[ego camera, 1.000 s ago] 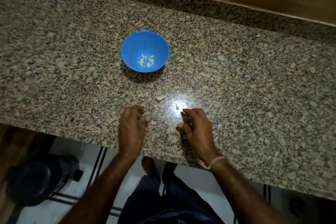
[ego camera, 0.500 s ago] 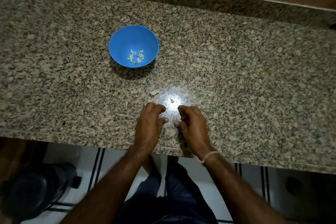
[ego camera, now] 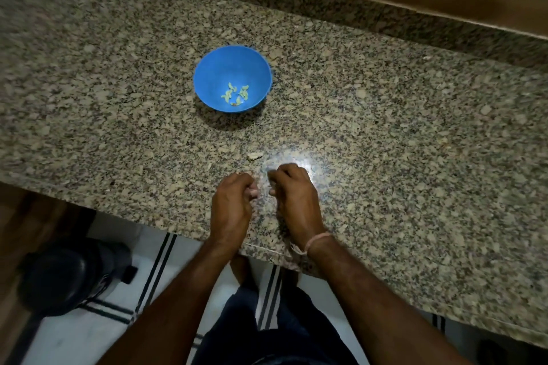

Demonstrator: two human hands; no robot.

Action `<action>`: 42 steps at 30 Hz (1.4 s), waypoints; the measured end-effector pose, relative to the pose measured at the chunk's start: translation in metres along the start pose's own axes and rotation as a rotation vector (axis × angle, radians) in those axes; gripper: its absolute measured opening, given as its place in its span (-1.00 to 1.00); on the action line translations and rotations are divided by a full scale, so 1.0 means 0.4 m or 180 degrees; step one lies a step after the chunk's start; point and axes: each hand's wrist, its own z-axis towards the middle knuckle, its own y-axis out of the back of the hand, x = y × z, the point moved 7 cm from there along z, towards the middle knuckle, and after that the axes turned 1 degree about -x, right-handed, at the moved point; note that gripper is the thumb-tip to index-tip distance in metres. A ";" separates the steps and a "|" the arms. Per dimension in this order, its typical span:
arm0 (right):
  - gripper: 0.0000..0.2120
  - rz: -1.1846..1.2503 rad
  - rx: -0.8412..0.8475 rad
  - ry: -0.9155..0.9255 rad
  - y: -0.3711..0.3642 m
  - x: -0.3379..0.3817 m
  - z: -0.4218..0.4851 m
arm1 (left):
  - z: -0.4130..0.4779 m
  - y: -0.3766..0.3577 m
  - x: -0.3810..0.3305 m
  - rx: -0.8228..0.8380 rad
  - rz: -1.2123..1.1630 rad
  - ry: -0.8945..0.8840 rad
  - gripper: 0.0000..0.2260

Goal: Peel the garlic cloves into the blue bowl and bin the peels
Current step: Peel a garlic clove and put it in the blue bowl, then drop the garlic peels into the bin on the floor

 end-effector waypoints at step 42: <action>-0.73 0.1836 0.3425 -0.1159 -1.143 0.922 -0.475 | -0.982 0.828 0.990 -0.3430 -0.1697 0.3315 -0.87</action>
